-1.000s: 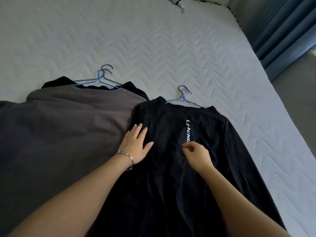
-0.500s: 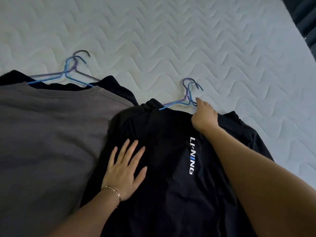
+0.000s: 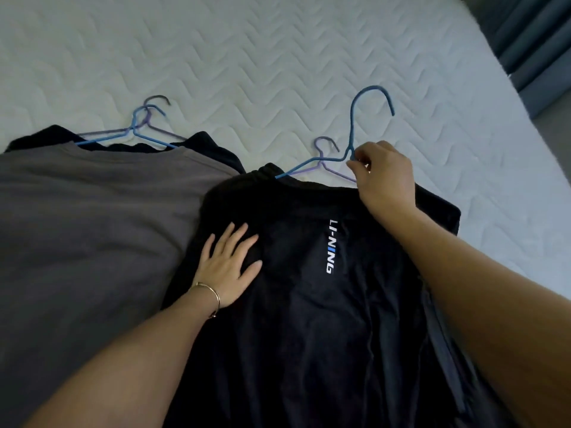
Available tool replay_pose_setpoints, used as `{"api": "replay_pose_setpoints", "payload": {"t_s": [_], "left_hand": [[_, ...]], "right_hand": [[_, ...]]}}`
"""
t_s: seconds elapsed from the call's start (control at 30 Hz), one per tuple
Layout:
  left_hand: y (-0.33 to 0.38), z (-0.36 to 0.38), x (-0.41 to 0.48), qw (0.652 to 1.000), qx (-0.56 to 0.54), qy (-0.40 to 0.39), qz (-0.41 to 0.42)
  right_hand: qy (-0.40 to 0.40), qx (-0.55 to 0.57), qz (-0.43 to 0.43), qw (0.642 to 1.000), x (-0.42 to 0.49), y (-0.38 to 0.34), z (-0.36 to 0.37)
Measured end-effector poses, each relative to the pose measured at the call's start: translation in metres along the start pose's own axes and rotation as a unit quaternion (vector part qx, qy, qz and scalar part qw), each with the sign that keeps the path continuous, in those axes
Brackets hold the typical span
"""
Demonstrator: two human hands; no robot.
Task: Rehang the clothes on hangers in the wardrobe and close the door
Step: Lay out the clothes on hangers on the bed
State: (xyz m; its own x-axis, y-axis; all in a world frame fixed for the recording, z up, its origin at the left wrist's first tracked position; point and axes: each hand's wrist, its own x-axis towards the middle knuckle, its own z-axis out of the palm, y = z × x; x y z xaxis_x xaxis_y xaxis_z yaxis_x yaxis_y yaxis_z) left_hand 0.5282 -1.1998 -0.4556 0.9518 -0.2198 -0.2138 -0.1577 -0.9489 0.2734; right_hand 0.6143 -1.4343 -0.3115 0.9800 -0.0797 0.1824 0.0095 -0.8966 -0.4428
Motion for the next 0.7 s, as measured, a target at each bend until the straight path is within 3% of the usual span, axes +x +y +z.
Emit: {"api": "replay_pose_setpoints", "payload": {"t_s": [0.07,0.17,0.23,0.37,0.43,0.53,0.57,0.7], "left_hand": [[0.002,-0.025,0.000,0.994,-0.104,-0.034,-0.015],[0.014,-0.091,-0.015,0.963,-0.230,0.136,-0.025],[0.028,-0.148,-0.033,0.940,-0.242,0.241,-0.015],[0.057,-0.272,-0.085,0.927,-0.180,0.318,0.086],[0.071,-0.335,-0.123,0.928,-0.222,0.274,0.118],[0.082,-0.407,-0.187,0.970,-0.182,0.080,0.136],[0.082,-0.427,-0.209,0.975,-0.170,0.048,0.138],[0.086,-0.503,-0.300,0.951,-0.256,0.030,0.171]], "right_hand": [[0.006,0.022,-0.019,1.000,-0.018,-0.015,-0.031],[0.023,0.074,-0.010,0.997,-0.040,-0.044,-0.080],[0.024,0.112,-0.005,0.993,-0.056,-0.070,-0.117],[0.010,0.144,-0.007,0.989,-0.097,-0.124,-0.200],[0.003,0.146,-0.016,0.989,-0.120,-0.156,-0.244],[0.005,0.149,-0.040,0.988,-0.155,-0.209,-0.311],[0.009,0.150,-0.050,0.987,-0.164,-0.226,-0.334],[0.020,0.179,-0.074,0.981,-0.196,-0.294,-0.417]]}}
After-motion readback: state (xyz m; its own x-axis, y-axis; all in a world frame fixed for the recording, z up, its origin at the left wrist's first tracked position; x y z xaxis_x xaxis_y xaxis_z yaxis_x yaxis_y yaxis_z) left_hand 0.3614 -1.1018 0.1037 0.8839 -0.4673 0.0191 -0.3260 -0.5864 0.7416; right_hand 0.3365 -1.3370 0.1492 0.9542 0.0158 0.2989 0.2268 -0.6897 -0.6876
